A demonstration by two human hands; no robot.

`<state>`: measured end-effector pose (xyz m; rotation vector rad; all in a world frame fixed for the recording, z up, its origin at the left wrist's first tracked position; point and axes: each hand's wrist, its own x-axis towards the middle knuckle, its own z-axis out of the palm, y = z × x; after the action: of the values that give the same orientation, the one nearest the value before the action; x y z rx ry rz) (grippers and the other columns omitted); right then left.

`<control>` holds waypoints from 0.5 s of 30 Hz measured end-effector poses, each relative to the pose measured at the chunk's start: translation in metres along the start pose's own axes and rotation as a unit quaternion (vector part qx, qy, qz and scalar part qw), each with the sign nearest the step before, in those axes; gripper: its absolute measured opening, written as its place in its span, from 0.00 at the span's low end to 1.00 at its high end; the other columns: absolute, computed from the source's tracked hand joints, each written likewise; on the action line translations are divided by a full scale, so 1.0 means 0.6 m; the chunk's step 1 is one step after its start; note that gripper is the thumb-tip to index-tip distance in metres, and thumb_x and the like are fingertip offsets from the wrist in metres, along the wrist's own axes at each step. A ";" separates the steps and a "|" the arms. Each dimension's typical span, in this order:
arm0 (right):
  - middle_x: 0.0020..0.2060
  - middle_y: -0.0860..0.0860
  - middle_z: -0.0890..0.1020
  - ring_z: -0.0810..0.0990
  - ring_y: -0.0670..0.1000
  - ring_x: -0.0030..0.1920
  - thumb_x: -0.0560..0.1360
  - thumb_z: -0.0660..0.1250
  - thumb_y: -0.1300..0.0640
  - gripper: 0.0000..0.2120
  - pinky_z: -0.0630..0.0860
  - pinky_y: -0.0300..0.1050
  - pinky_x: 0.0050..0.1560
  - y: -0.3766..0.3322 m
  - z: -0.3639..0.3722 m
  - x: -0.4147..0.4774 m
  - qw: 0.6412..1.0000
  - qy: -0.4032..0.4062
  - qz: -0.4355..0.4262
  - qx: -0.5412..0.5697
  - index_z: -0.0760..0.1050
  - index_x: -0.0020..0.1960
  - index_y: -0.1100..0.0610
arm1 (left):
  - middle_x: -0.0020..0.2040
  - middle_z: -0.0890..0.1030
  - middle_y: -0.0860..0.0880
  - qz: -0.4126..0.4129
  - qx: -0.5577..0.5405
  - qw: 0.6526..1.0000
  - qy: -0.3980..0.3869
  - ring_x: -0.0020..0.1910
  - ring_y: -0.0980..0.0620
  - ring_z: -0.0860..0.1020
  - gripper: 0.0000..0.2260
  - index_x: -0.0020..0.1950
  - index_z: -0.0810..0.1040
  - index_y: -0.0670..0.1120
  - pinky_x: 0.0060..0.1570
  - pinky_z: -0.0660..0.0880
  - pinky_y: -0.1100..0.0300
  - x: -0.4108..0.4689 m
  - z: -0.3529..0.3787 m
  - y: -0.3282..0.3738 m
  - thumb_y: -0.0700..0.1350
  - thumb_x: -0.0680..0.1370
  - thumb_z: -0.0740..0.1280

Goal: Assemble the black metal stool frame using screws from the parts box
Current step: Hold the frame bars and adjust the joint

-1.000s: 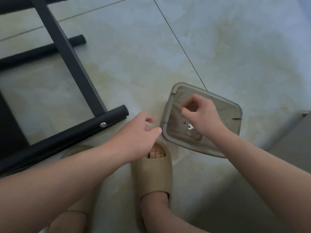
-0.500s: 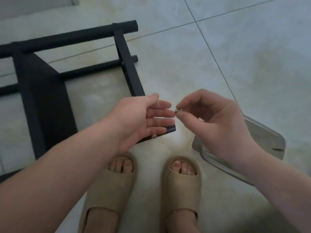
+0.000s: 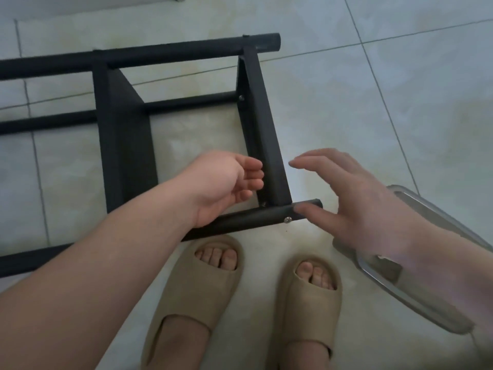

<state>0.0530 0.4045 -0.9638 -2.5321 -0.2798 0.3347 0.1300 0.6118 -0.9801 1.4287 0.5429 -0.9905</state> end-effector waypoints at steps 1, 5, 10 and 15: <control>0.73 0.49 0.69 0.67 0.52 0.73 0.73 0.71 0.43 0.36 0.68 0.51 0.71 0.009 -0.001 0.005 0.997 -0.045 -0.023 -0.057 0.65 0.77 0.52 | 0.46 0.82 0.44 0.002 0.008 1.000 0.004 0.40 0.53 0.82 0.19 0.47 0.78 0.42 0.31 0.76 0.65 0.006 -0.002 -0.003 0.25 0.76 0.52; 0.82 0.47 0.42 0.39 0.50 0.82 0.67 0.64 0.26 0.56 0.46 0.49 0.78 0.035 -0.005 0.034 0.968 -0.150 -0.080 -0.186 0.42 0.83 0.49 | 0.49 0.85 0.44 0.001 0.026 0.998 -0.051 0.47 0.52 0.85 0.17 0.50 0.77 0.43 0.39 0.81 0.64 0.026 -0.003 -0.017 0.25 0.79 0.54; 0.82 0.48 0.37 0.36 0.52 0.81 0.65 0.60 0.21 0.58 0.48 0.59 0.80 0.039 -0.008 0.085 0.949 -0.183 -0.126 -0.224 0.41 0.83 0.48 | 0.38 0.87 0.48 0.020 0.103 0.988 -0.117 0.40 0.53 0.86 0.13 0.51 0.77 0.43 0.36 0.81 0.64 0.041 0.012 -0.021 0.31 0.83 0.55; 0.81 0.49 0.34 0.33 0.52 0.81 0.64 0.59 0.19 0.60 0.44 0.59 0.80 0.033 -0.004 0.097 0.943 -0.194 -0.136 -0.236 0.38 0.83 0.50 | 0.48 0.86 0.41 0.062 0.240 0.963 -0.110 0.50 0.43 0.85 0.11 0.51 0.82 0.40 0.56 0.81 0.49 0.049 0.017 -0.030 0.32 0.80 0.61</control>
<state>0.1115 0.4025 -0.9834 -2.8165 -0.9543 0.7285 0.1281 0.5975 -1.0129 1.7236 0.0438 -1.2127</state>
